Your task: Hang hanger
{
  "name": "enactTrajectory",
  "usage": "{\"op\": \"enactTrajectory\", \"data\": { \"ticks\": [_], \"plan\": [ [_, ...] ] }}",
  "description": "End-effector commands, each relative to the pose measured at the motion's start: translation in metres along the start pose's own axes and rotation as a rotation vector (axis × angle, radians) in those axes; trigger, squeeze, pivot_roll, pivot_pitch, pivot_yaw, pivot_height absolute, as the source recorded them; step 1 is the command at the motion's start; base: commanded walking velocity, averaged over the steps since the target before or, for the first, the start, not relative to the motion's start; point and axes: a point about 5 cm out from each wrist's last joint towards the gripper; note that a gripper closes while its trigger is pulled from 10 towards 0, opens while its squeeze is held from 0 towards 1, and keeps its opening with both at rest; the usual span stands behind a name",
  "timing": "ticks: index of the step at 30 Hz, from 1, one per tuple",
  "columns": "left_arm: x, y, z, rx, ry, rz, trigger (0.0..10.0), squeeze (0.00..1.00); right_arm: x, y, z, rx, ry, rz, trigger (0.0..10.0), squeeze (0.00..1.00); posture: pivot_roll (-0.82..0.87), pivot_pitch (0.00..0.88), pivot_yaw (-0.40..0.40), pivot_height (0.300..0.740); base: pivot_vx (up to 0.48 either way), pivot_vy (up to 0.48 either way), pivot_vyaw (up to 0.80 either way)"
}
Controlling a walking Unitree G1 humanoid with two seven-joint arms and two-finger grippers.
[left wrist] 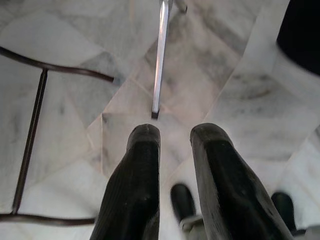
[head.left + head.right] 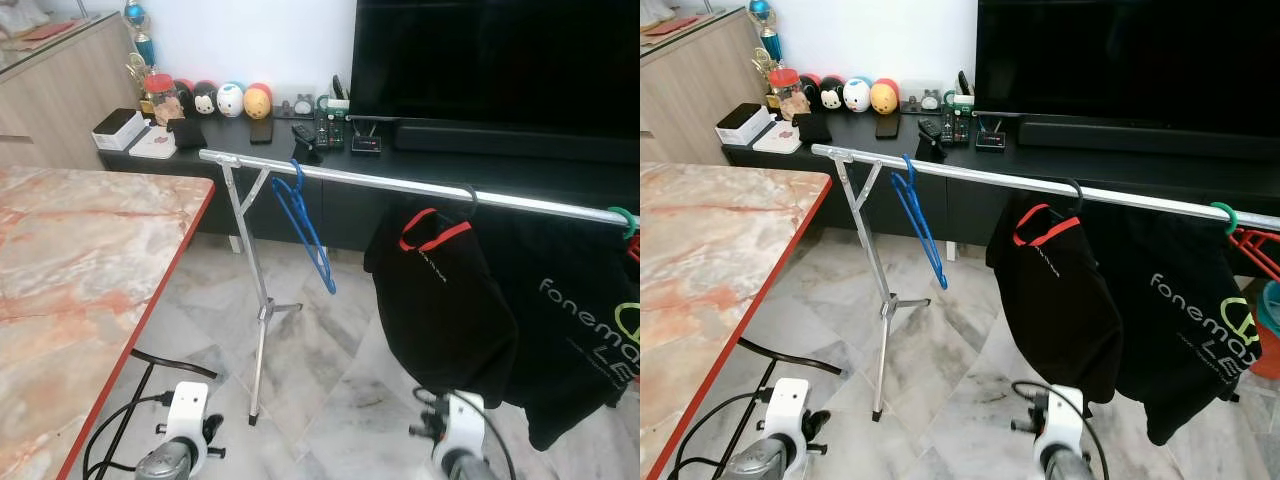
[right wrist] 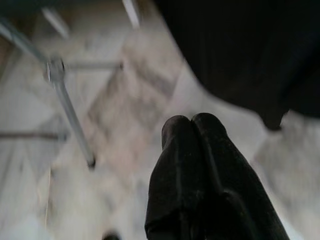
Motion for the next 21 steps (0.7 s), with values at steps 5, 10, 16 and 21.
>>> {"op": "enactTrajectory", "data": {
  "ticks": [5,10,16,21],
  "plan": [
    [0.002,0.010,0.012,0.063,0.061,-0.098,10.0,0.00,-0.003,0.032,0.003,-0.009,0.040,-0.204,10.0,0.00,0.07,0.000,-0.013,0.740,0.000,0.000,0.00],
    [0.002,0.009,0.009,0.070,0.052,-0.106,10.0,0.00,-0.010,0.072,0.014,-0.008,0.090,-0.365,10.0,0.00,0.06,0.000,-0.015,0.740,0.000,0.000,0.00],
    [0.003,0.007,0.006,0.070,0.058,-0.114,10.0,0.00,-0.011,0.113,0.033,0.008,0.144,-0.518,10.0,0.00,0.05,0.000,-0.013,0.740,0.000,0.000,0.00],
    [0.003,0.007,0.003,0.065,0.039,-0.118,10.0,0.00,-0.011,0.118,0.037,0.028,0.145,-0.541,10.0,0.00,0.06,0.000,-0.013,0.740,0.341,0.000,0.00]
  ]
}}
Point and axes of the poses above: a point about 5 cm out from each wrist's last joint towards the gripper, its own x axis pointing back from the gripper into the wrist, its own y axis along the axis of the wrist's last joint, z = x × y, and after that the axes turned 8 degrees about -x, right-handed
